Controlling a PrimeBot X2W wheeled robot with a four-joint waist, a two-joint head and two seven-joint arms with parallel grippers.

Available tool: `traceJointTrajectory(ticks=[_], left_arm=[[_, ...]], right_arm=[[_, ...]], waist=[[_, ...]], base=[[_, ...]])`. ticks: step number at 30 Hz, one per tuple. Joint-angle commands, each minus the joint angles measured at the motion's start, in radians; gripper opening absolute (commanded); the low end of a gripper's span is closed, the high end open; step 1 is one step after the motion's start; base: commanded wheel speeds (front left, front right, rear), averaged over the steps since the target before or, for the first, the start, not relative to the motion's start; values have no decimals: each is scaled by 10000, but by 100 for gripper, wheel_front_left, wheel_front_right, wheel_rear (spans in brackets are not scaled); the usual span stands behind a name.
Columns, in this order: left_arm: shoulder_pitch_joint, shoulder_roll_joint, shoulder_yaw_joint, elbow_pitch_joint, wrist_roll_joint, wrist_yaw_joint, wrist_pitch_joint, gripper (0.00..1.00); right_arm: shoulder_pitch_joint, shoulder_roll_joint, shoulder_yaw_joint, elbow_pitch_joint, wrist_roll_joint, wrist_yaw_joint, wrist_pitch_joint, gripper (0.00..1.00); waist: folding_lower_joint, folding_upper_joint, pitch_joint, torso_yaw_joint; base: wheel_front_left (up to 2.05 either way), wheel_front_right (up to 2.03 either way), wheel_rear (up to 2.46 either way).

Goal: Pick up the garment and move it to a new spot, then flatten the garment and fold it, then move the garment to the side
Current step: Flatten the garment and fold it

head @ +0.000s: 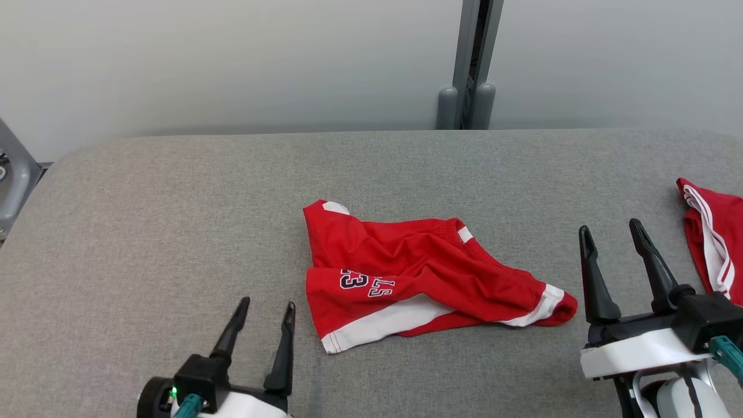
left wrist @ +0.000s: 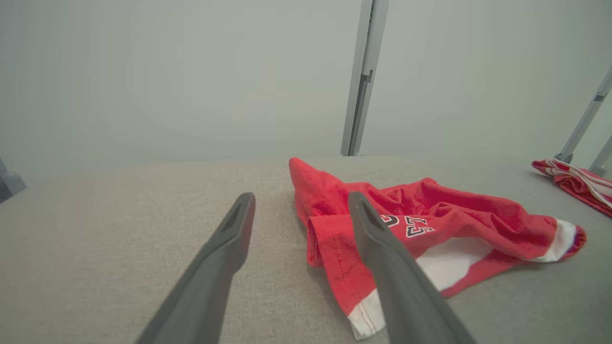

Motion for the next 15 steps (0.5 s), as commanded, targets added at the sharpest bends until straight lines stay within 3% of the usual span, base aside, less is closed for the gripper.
traceJointTrajectory(ticks=[1, 8, 15], left_arm=[[16, -20, -91, 338, -112, -209, -35, 100], [-507, -96, -627, 2131, -511, -987, 527, 100], [-961, -171, -793, 3145, -956, -1099, 947, 100]], right_arm=[[-31, -58, 18, 2, 29, 1, -53, 100], [-159, -33, 123, -4, -14, 1, -53, 100], [-234, -14, 109, -39, -34, 1, -53, 100]], waist=[[0, 0, 28, -41], [0, 0, 213, -281], [0, 0, 544, -614]], base=[[0, 0, 0], [0, 0, 0], [0, 0, 0]])
